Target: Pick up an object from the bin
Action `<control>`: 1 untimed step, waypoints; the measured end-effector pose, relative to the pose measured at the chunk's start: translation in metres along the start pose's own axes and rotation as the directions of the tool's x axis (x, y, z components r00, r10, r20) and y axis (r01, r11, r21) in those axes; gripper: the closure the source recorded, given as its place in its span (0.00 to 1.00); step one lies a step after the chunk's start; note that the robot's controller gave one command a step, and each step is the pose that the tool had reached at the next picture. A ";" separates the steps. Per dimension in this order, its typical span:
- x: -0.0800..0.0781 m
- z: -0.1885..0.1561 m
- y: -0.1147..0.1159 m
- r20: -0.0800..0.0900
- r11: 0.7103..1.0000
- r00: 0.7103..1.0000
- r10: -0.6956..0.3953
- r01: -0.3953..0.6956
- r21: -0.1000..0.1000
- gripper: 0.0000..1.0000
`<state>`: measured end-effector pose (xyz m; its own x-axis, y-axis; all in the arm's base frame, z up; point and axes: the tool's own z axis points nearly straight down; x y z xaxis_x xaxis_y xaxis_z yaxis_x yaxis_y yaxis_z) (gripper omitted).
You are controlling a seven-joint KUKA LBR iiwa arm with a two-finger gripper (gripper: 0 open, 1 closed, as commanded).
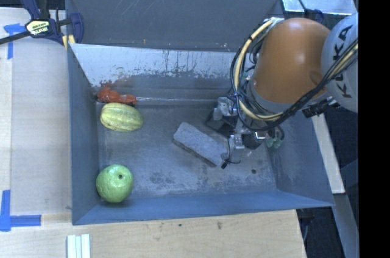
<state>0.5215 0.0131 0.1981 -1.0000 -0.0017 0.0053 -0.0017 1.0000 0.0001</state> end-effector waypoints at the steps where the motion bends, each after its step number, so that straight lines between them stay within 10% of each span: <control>1: -0.002 -0.005 0.000 0.009 1.000 1.000 0.000 0.000 0.000 0.00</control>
Offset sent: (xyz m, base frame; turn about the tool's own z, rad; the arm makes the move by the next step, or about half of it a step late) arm 0.0050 0.0296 -0.0944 0.0484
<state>0.5231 0.0132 0.2026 -1.0000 -0.0015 -0.0034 -0.0015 1.0000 0.0004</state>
